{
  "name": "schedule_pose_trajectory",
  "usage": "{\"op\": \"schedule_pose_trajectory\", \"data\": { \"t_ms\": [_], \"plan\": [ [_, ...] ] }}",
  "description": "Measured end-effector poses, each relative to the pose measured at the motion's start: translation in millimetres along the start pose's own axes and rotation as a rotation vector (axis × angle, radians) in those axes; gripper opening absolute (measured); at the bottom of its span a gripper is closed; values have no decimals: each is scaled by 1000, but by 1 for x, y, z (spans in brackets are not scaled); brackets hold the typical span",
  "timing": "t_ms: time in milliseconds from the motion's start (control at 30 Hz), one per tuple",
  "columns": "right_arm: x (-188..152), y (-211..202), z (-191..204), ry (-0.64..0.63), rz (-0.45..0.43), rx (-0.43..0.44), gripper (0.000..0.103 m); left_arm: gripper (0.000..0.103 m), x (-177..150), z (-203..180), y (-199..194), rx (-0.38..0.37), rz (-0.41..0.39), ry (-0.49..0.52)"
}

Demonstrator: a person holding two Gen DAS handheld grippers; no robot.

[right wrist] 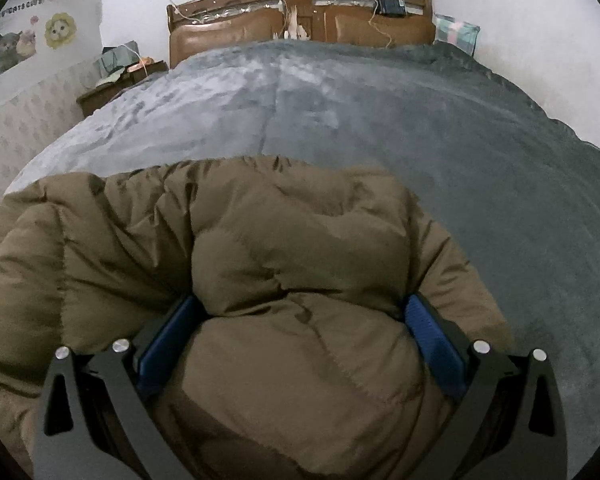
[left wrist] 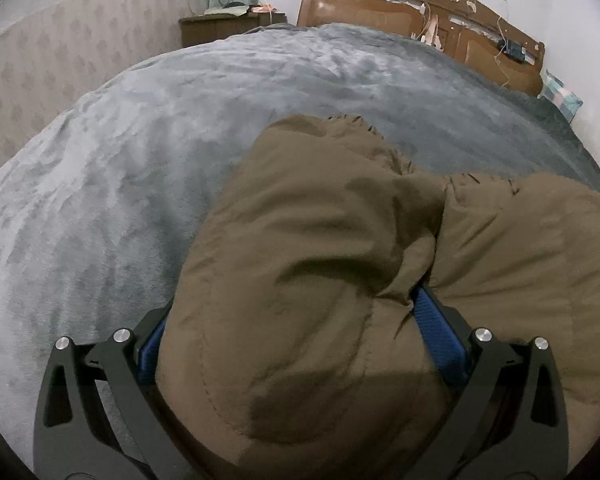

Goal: Fold large clothes

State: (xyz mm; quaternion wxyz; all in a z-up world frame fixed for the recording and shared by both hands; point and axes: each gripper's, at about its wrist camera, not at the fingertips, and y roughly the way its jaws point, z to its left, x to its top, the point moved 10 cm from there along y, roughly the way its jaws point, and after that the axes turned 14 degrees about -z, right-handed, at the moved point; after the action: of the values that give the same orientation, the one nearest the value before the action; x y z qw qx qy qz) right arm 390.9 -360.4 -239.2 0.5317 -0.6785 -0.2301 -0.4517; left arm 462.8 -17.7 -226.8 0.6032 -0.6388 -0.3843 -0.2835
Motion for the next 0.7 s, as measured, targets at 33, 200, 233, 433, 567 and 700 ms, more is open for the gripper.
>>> {"op": "schedule_pose_trajectory", "data": {
  "t_ms": [33,200,233,433,567,700],
  "plan": [
    [-1,1,0,2,2,-1,102,100,0,0,-1,0,-1,0],
    [-6,3,-5,18,1,-1,102,100,-6,-4,10,1,14,12],
    [-8,3,-6,21,0,-3,102,100,-7,-6,12,14,20,34],
    [-19,-3,-9,-39,43,-46,101,100,-8,-9,-1,1,57,125],
    [-5,-37,-6,-95,155,18,101,100,16,-3,-40,51,54,192],
    [17,-137,-23,-128,39,130,101,100,27,10,-123,-23,-29,121]
  ]
}}
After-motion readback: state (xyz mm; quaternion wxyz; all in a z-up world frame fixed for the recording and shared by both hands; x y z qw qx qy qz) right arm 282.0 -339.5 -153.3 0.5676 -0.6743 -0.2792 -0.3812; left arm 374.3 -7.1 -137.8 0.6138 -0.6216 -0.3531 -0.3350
